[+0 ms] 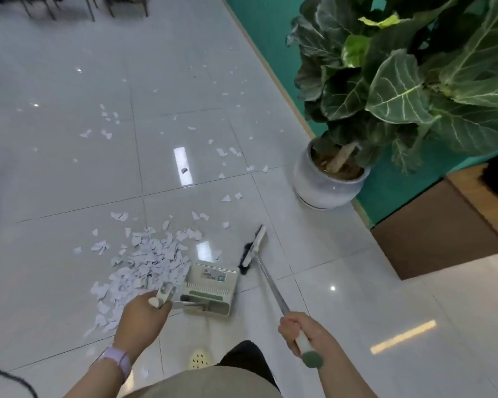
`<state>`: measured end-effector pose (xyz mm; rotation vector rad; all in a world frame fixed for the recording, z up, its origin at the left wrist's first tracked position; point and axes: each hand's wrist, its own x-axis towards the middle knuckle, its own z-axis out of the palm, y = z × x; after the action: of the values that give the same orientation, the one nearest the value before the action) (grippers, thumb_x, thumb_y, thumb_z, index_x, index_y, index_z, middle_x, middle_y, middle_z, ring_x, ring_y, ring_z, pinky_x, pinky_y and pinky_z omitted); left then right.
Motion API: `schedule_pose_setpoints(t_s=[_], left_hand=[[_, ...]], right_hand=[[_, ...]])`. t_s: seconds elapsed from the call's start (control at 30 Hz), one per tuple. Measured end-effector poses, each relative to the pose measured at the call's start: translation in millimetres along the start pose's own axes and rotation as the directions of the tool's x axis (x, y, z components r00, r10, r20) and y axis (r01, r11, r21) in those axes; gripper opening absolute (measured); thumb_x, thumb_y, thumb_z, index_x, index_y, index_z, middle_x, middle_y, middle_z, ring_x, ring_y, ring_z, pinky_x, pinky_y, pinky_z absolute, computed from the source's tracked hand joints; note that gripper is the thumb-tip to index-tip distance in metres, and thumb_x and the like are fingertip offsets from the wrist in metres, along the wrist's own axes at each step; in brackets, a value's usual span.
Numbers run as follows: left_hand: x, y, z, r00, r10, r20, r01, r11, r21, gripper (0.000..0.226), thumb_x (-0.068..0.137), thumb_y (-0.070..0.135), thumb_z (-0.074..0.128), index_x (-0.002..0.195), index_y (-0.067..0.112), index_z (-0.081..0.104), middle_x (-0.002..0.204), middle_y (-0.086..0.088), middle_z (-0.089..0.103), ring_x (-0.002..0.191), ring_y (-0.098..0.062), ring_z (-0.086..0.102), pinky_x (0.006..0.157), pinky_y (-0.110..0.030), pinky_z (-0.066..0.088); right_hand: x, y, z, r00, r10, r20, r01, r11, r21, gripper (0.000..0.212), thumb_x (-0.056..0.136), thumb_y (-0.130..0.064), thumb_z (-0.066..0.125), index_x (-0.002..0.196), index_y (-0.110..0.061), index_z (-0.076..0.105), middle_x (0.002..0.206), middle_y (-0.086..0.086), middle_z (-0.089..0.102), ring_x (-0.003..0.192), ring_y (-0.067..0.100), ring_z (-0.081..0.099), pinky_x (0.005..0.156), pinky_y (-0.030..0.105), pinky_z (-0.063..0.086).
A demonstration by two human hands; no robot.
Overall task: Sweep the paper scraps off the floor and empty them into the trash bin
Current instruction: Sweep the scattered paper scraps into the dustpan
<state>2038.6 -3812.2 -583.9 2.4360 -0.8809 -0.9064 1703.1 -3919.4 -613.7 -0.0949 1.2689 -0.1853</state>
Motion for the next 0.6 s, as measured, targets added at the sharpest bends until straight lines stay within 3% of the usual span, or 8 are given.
schedule_pose_setpoints(t_s=[0.1, 0.23, 0.3, 0.43, 0.5, 0.6], left_hand=[[0, -11, -14, 0.991, -0.108, -0.084, 0.104, 0.993, -0.061, 0.016, 0.089, 0.026, 0.067, 0.074, 0.021, 0.065, 0.067, 0.002, 0.066, 0.068, -0.019, 0.059, 0.061, -0.027, 0.046], [-2, -16, -25, 0.931, -0.291, -0.222, 0.234, 0.939, -0.250, 0.012, 0.090, 0.025, 0.066, 0.080, 0.020, 0.069, 0.065, 0.003, 0.066, 0.066, -0.015, 0.059, 0.057, -0.024, 0.042], [-10, -16, -23, 0.872, -0.404, -0.275, 0.302, 0.888, -0.346, 0.015, 0.093, 0.030, 0.065, 0.081, 0.021, 0.069, 0.067, 0.002, 0.068, 0.065, -0.013, 0.060, 0.057, -0.023, 0.043], [-32, -14, 2, 0.723, -0.604, -0.335, 0.403, 0.763, -0.506, 0.029, 0.095, 0.033, 0.061, 0.070, 0.018, 0.064, 0.059, -0.003, 0.063, 0.062, -0.023, 0.059, 0.057, -0.027, 0.044], [-45, -8, 8, 0.618, -0.695, -0.369, 0.418, 0.687, -0.594, 0.039, 0.097, 0.042, 0.056, 0.068, 0.016, 0.062, 0.059, -0.005, 0.062, 0.063, -0.025, 0.059, 0.058, -0.030, 0.045], [-71, -2, 11, 0.440, -0.798, -0.411, 0.392, 0.583, -0.712, 0.045, 0.098, 0.048, 0.053, 0.068, 0.016, 0.063, 0.057, -0.006, 0.061, 0.060, -0.025, 0.057, 0.058, -0.029, 0.044]], right_hand=[[16, -50, 23, 0.984, 0.120, 0.133, -0.122, 0.992, 0.007, 0.049, 0.067, 0.011, 0.073, 0.067, -0.019, 0.034, 0.049, -0.004, 0.031, 0.028, 0.010, 0.031, 0.026, 0.019, 0.029], [37, -94, 80, 0.966, 0.221, 0.138, -0.186, 0.956, -0.228, 0.039, 0.094, 0.001, 0.043, 0.078, -0.025, 0.019, 0.042, -0.002, 0.028, 0.026, 0.010, 0.027, 0.024, 0.018, 0.026], [36, -108, 106, 0.951, 0.277, 0.140, -0.218, 0.917, -0.335, 0.037, 0.094, -0.002, 0.050, 0.069, -0.020, 0.030, 0.043, -0.001, 0.029, 0.026, 0.009, 0.027, 0.026, 0.015, 0.024], [31, -145, 128, 0.822, 0.515, 0.243, -0.368, 0.806, -0.463, 0.055, 0.074, 0.004, 0.081, 0.056, -0.015, 0.032, 0.045, 0.000, 0.026, 0.029, 0.014, 0.027, 0.028, 0.021, 0.025], [42, -166, 142, 0.730, 0.644, 0.226, -0.445, 0.701, -0.558, 0.065, 0.069, 0.009, 0.078, 0.057, -0.022, 0.022, 0.045, -0.002, 0.021, 0.033, 0.013, 0.022, 0.028, 0.031, 0.028], [62, -179, 176, 0.711, 0.697, 0.097, -0.432, 0.541, -0.721, 0.071, 0.065, 0.015, 0.078, 0.065, -0.025, 0.019, 0.046, -0.002, 0.022, 0.031, 0.013, 0.025, 0.026, 0.030, 0.029]])
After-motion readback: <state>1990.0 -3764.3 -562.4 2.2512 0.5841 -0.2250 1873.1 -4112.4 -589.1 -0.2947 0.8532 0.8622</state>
